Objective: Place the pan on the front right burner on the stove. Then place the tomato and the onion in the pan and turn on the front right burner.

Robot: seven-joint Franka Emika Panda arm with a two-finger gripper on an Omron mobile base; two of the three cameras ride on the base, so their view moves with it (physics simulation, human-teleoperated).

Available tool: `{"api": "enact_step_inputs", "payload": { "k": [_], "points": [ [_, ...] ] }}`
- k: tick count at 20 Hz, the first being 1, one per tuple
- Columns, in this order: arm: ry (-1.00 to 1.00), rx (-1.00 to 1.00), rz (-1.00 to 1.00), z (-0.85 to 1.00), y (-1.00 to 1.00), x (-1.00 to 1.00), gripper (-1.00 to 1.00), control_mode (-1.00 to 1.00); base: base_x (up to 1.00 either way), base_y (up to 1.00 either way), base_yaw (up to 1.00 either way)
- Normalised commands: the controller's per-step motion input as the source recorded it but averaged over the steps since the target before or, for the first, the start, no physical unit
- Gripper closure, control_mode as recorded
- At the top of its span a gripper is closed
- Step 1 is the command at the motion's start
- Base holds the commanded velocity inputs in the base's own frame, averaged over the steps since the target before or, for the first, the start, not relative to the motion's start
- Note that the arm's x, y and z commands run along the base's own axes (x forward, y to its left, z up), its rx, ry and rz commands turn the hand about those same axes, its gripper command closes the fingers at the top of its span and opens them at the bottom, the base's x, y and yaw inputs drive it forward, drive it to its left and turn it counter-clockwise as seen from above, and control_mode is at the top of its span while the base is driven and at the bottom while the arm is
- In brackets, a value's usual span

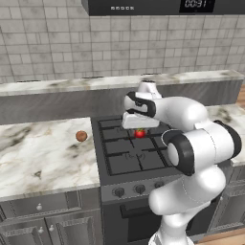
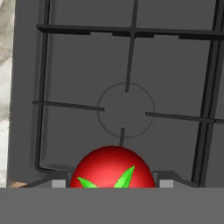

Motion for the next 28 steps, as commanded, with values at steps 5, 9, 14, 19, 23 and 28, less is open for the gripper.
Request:
{"api": "enact_step_inputs", "payload": {
  "k": [5, 9, 14, 19, 23, 28],
  "points": [
    [0.0, 0.0, 0.0, 0.0, -0.6, 0.0, 1.0, -1.0, 0.0, 0.0, 0.0],
    [0.0, 0.0, 0.0, 0.0, -0.61, 0.0, 1.0, -1.0, 0.0, 0.0, 0.0],
    [0.0, 0.0, 0.0, 0.0, -0.58, 0.0, 1.0, -1.0, 0.0, 0.0, 0.0],
    [0.0, 0.0, 0.0, 0.0, -0.56, 0.0, 1.0, -1.0, 0.0, 0.0, 0.0],
    [0.0, 0.0, 0.0, 0.0, -0.53, 0.14, 1.0, -1.0, 0.0, 0.0, 0.0],
    [0.0, 0.0, 0.0, 0.0, -0.46, 0.19, 1.0, -1.0, 0.0, 0.0, 0.0]
  ]
}}
